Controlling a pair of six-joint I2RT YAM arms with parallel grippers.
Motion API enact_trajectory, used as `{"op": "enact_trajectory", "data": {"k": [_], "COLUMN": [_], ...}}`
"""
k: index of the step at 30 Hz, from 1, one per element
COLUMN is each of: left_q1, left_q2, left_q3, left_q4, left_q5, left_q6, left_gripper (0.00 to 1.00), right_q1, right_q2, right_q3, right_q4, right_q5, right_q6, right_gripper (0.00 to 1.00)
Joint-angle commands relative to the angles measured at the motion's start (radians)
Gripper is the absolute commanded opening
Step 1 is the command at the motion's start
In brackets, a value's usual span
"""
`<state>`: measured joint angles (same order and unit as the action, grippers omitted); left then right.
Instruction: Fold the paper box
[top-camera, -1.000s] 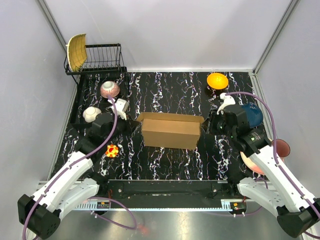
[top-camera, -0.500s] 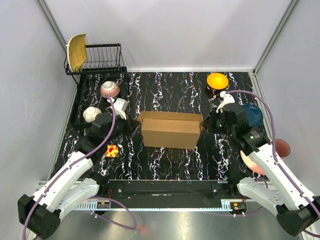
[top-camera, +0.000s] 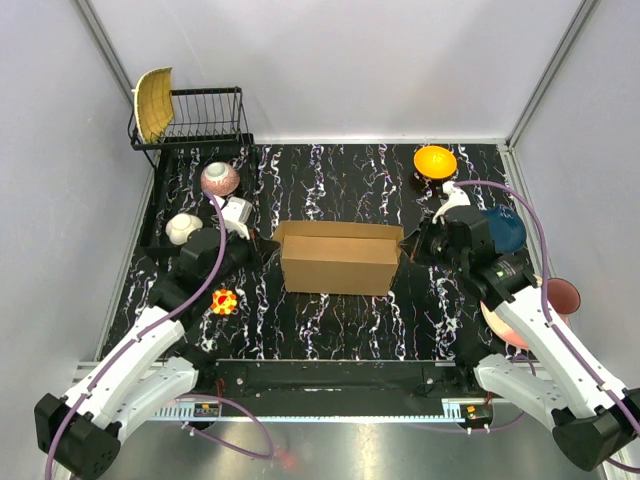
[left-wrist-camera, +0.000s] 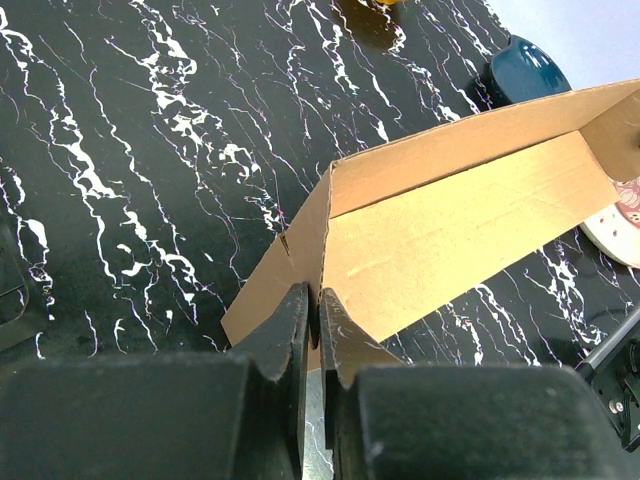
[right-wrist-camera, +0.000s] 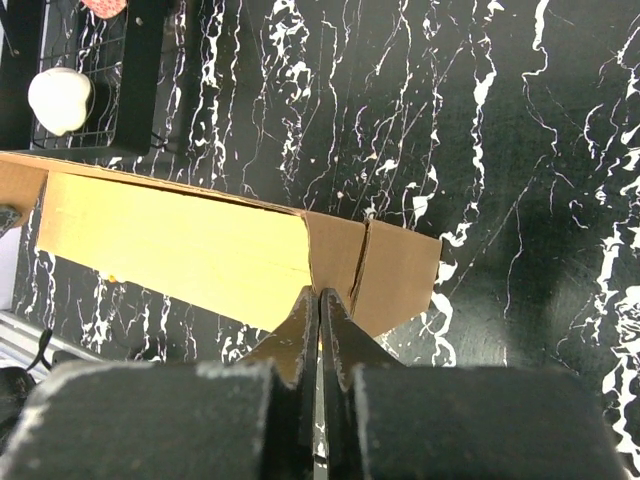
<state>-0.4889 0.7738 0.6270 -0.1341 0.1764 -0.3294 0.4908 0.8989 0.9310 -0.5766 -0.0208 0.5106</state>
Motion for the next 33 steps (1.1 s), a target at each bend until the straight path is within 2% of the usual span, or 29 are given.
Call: {"op": "enact_trajectory", "data": {"k": [1, 24, 28, 33], "left_q1": [0.000, 0.000, 0.000, 0.000], "left_q2": [-0.018, -0.008, -0.007, -0.011], "left_q3": [-0.004, 0.028, 0.037, 0.054], "left_q4": [0.091, 0.067, 0.059, 0.037], "left_q5": [0.032, 0.003, -0.005, -0.040], "left_q6": [-0.030, -0.059, -0.065, -0.072], "left_gripper": [0.06, 0.09, 0.12, 0.21], "right_q1": [0.006, 0.006, 0.006, 0.006], "right_q2": [0.001, -0.032, -0.038, -0.043], "right_q3": [-0.026, -0.153, -0.170, -0.178], "right_q4": [0.061, 0.078, 0.078, 0.075], "right_q5": [-0.042, 0.015, 0.015, 0.015], "right_q6": [0.049, -0.041, -0.049, -0.055], "right_gripper": [0.00, 0.00, 0.00, 0.00]}}
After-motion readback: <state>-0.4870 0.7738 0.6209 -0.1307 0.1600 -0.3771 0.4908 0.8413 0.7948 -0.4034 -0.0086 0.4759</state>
